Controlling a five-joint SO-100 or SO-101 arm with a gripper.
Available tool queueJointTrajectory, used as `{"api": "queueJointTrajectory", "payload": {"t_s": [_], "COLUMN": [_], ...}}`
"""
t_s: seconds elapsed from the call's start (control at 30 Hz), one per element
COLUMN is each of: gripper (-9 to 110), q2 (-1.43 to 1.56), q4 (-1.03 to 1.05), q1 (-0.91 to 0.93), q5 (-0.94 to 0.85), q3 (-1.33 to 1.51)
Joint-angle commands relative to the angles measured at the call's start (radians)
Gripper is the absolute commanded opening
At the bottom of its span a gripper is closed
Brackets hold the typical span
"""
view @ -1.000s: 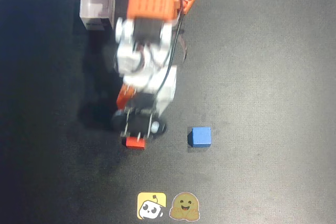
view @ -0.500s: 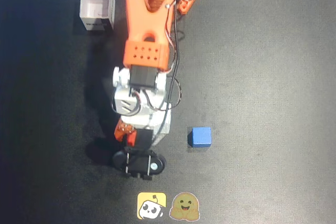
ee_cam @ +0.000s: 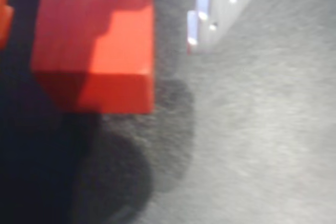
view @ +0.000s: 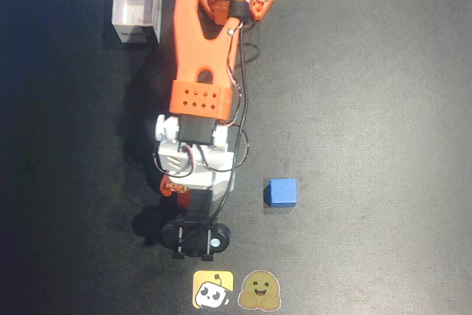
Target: Put the red cube on top of the blue cube.
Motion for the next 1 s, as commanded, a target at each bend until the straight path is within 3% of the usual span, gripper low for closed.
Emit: {"api": "queueJointTrajectory", "payload": {"t_s": [0.0,0.23,0.53,0.97], "gripper": [26,19,1,4], "q2": [0.005,-0.009,-0.018,0.06], "q4": [-0.017,-0.017,-0.017,0.097], "q1": [0.014,0.035,0.044,0.032], "q5": [-0.025,-0.035,-0.026,-0.051], "q3": [-0.037,-0.023,-0.014,-0.132]}}
